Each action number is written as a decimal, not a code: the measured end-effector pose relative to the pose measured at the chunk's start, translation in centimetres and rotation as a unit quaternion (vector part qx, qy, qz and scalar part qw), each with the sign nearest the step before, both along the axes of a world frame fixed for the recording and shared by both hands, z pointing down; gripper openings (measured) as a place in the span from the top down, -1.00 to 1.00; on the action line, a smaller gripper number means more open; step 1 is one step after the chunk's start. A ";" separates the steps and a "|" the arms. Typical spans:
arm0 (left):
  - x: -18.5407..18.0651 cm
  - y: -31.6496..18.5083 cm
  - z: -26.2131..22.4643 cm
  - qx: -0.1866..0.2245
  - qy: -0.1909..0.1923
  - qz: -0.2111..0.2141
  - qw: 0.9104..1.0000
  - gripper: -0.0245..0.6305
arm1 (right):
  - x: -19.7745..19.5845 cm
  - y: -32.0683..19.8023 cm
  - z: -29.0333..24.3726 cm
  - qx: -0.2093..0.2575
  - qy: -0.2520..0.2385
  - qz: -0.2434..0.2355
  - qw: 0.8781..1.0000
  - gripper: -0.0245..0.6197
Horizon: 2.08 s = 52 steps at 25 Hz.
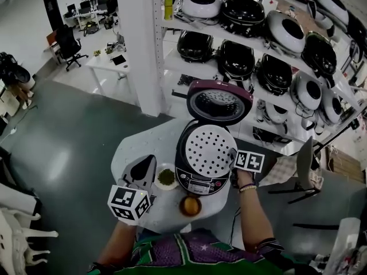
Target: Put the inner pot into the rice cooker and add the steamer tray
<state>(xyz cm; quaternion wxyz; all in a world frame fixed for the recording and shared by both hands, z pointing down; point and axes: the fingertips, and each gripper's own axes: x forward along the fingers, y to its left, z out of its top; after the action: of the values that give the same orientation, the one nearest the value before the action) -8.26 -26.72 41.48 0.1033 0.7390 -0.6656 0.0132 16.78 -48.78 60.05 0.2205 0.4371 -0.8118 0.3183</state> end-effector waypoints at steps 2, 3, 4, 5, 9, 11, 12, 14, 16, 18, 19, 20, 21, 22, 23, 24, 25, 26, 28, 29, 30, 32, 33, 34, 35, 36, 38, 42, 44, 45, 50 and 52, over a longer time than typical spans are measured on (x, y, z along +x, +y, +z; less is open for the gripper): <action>0.0 0.0 0.1 -0.001 -0.001 -0.004 1.000 0.85 | -0.4 -0.3 0.6 -0.003 0.003 -0.004 1.000 0.88; -0.1 0.0 0.2 -0.003 -0.002 -0.005 1.000 0.85 | -0.5 -0.4 0.8 -0.004 0.005 -0.006 1.000 0.88; 0.0 0.0 0.2 -0.004 -0.002 -0.006 1.000 0.86 | -0.7 -0.6 1.0 -0.005 0.008 -0.007 1.000 0.88; 0.0 0.0 0.2 -0.006 -0.002 -0.007 1.000 0.85 | -0.8 -0.8 1.1 -0.006 0.009 -0.009 1.000 0.88; 0.1 -0.1 0.4 -0.010 -0.005 -0.014 1.000 0.85 | -1.3 -1.7 1.6 -0.009 0.011 -0.013 1.000 0.88; 0.0 0.1 0.5 -0.012 -0.007 -0.018 1.000 0.85 | -1.6 -1.9 2.0 -0.011 0.015 -0.017 1.000 0.88; -0.2 0.2 0.4 -0.013 -0.007 -0.020 1.000 0.86 | -1.8 -1.9 2.1 -0.012 0.018 -0.019 1.000 0.88; -0.5 0.4 0.4 -0.013 -0.004 -0.024 1.000 0.86 | -2.1 -1.9 2.4 -0.011 0.021 -0.022 0.999 0.87; -0.8 0.5 0.4 -0.012 0.007 -0.028 1.000 0.86 | -2.3 -2.0 2.5 -0.008 0.019 -0.022 1.000 0.87; -1.1 0.8 0.6 -0.012 0.011 -0.032 0.999 0.85 | -2.4 -2.0 2.6 -0.003 0.020 -0.023 1.000 0.87; -1.3 1.0 0.6 -0.012 0.010 -0.034 0.999 0.86 | -2.4 -1.9 2.6 0.000 0.023 -0.023 0.999 0.86; -1.4 1.2 0.6 -0.013 0.009 -0.035 0.999 0.86 | -2.4 -1.9 2.5 0.003 0.028 -0.023 0.999 0.86; -1.6 1.4 0.6 -0.013 0.009 -0.037 0.999 0.85 | -2.4 -1.8 2.5 0.007 0.033 -0.023 0.999 0.85; -1.7 1.6 0.5 -0.013 0.009 -0.039 0.999 0.86 | -2.4 -1.8 2.4 0.012 0.039 -0.024 0.999 0.84; -1.9 1.7 0.4 -0.012 0.010 -0.040 0.999 0.85 | -2.4 -1.7 2.4 0.017 0.042 -0.026 0.999 0.82; -2.1 1.8 0.4 -0.011 0.011 -0.041 0.999 0.86 | -2.5 -1.7 2.3 0.021 0.044 -0.029 0.998 0.78; -2.3 2.0 0.3 -0.010 0.012 -0.042 0.999 0.85 | -2.7 -1.5 2.3 0.024 0.043 -0.033 0.998 0.76; -2.5 2.1 0.3 -0.010 0.013 -0.042 0.999 0.86 | -2.9 -1.4 2.2 0.025 0.042 -0.036 0.998 0.74; -2.6 2.3 0.2 -0.009 0.013 -0.040 0.999 0.85 | -3.0 -1.2 2.1 0.025 0.038 -0.037 0.998 0.68; -2.6 2.3 0.2 -0.008 0.013 -0.038 0.999 0.86 | -2.9 -1.1 2.0 0.026 0.037 -0.035 0.998 0.64; -2.6 2.4 0.2 -0.008 0.013 -0.036 0.999 0.85 | -2.8 -1.1 1.9 0.028 0.036 -0.033 0.998 0.59; -2.7 2.4 0.1 -0.007 0.014 -0.032 0.999 0.85 | -2.5 -0.9 1.7 0.030 0.035 -0.031 0.998 0.49; -2.8 2.5 0.1 -0.007 0.014 -0.030 0.999 0.85 | -2.3 -0.7 1.7 0.029 0.035 -0.031 0.998 0.49; -2.9 2.7 0.1 -0.006 0.015 -0.028 0.999 0.85 | -2.2 -0.4 1.7 0.029 0.035 -0.029 0.999 0.50; -3.1 2.9 0.1 -0.005 0.015 -0.026 1.000 0.86 | -2.0 0.0 1.7 0.030 0.036 -0.027 0.999 0.50; -3.2 3.0 0.1 -0.003 0.016 -0.023 1.000 0.86 | -1.8 0.4 1.7 0.030 0.036 -0.023 0.999 0.50; -3.5 3.3 0.1 0.000 0.017 -0.017 1.000 0.86 | -1.4 1.1 1.6 0.032 0.036 -0.014 0.999 0.50; -3.8 3.5 0.0 0.005 0.022 -0.003 1.000 0.86 | -0.7 2.4 1.1 0.036 0.033 0.002 0.999 0.51; -4.1 3.6 -0.1 0.008 0.024 0.004 1.000 0.86 | -0.6 3.1 0.9 0.034 0.025 0.005 0.999 0.52; -4.3 3.7 -0.1 0.009 0.025 0.008 1.000 0.86 | -0.7 3.4 0.9 0.033 0.022 0.006 0.999 0.52; -5.4 4.4 -0.5 0.013 0.031 0.024 0.999 0.86 | -0.7 5.6 0.4 0.031 0.022 0.016 0.999 0.53; -5.9 4.7 -0.8 0.016 0.033 0.030 0.999 0.85 | -0.8 6.5 0.0 0.034 0.020 0.022 0.999 0.53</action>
<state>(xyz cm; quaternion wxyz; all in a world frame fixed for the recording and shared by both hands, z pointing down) -14.19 -21.98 40.72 0.1129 0.7605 -0.6392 -0.0182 15.94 -42.31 60.06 0.2149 0.4683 -0.8077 0.2866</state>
